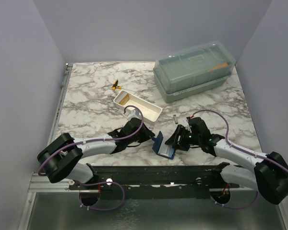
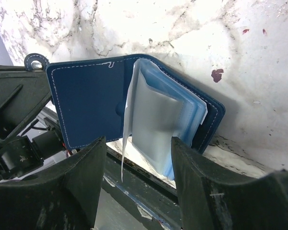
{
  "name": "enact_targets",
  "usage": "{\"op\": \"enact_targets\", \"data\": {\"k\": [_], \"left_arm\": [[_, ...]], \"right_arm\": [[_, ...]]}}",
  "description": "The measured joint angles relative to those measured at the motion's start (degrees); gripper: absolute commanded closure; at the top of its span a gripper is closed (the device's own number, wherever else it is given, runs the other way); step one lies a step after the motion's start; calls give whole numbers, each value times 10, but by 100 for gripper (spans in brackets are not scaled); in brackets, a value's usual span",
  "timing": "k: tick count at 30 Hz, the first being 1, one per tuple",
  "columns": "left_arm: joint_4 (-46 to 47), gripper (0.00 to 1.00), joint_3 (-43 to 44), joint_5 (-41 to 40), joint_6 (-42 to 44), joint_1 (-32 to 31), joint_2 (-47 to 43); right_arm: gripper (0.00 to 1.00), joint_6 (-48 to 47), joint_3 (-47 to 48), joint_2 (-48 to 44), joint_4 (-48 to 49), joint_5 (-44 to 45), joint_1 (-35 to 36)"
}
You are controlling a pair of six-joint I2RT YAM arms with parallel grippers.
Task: Put the credit cards into the card holder
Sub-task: Open the card holder at the center of the board.
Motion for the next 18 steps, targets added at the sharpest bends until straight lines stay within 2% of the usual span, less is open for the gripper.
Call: {"op": "enact_targets", "data": {"k": [5, 18], "left_arm": [[1, 100, -4, 1, -2, 0, 0], [22, 100, -19, 8, -20, 0, 32]], "right_arm": [[40, 2, -3, 18, 23, -3, 0], [39, 31, -7, 86, 157, -74, 6]]}}
